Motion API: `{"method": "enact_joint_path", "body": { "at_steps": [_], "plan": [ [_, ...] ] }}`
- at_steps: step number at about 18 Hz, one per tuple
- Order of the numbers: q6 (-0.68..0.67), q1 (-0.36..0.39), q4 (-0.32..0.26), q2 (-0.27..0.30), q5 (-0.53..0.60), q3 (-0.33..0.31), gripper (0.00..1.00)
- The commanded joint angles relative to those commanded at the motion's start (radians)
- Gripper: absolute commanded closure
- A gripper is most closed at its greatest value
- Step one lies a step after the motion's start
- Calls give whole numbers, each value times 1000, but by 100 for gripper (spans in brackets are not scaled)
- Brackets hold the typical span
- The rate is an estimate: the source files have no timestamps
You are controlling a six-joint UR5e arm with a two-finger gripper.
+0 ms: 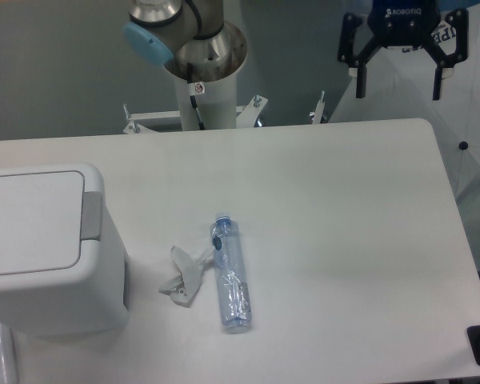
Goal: Open the trash can
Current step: 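Move the open gripper from its raised position toward the white trash can, then lower the gripper onto the trash can lid's raised back edge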
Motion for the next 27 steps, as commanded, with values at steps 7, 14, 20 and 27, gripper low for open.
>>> {"method": "enact_joint_path", "body": {
  "at_steps": [7, 14, 20, 27],
  "plan": [
    [-300, -123, 92, -6, 0, 0, 0],
    [-552, -273, 107, -15, 3, -58, 0],
    [-626, -391, 120, -23, 6, -138, 0],
    [-626, -474, 121, -70, 5, -183, 0]
  ]
}}
